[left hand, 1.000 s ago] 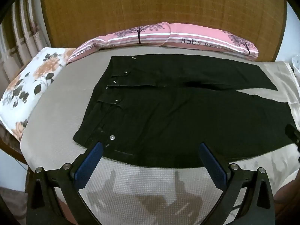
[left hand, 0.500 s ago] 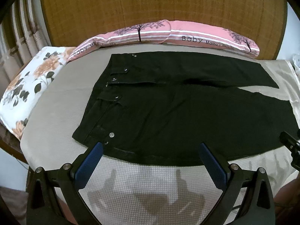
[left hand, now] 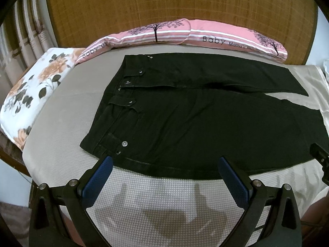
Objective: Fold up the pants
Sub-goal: 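Move both grippers toward the waistband of the black pants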
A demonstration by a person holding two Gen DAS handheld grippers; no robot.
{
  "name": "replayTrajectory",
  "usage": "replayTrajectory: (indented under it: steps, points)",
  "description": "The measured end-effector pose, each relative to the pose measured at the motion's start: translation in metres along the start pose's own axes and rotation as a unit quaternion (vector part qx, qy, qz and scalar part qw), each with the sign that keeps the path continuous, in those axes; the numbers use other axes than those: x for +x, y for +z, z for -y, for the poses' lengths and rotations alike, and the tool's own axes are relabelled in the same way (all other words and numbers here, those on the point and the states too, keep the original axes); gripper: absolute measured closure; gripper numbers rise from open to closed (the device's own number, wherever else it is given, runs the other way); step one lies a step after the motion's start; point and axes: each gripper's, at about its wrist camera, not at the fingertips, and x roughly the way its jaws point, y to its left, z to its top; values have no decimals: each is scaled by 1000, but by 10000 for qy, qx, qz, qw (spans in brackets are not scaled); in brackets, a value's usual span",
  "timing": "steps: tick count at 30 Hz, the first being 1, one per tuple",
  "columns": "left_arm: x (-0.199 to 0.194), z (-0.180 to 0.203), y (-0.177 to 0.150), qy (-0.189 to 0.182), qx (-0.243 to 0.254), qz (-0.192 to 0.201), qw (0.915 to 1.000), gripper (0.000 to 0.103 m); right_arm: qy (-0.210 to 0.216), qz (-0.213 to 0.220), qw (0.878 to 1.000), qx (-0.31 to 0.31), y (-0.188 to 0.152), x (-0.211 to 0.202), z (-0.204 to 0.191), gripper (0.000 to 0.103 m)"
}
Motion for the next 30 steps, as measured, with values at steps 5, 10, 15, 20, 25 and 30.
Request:
replayTrajectory:
  steps: [5,10,15,20,25,30]
  points:
    - [1,-2,-1,1,-23,-25,10000,2,-2,-12,10000,28,1,1,-1,1]
    - [4,-4,-3,9,-47,-76,10000,2,0,-21,10000,28,0,1,0,1]
    - [4,-5,-3,8,-47,-65,10000,2,12,-25,10000,45,0,1,-2,1]
    - [4,-5,-3,16,-52,-65,10000,2,28,-21,10000,37,-1,1,0,1]
    - [5,-6,-3,20,-60,-65,10000,2,39,-36,10000,56,-1,1,1,1]
    - [5,-7,-4,23,-73,-76,9999,2,42,-35,10000,53,-1,1,2,1]
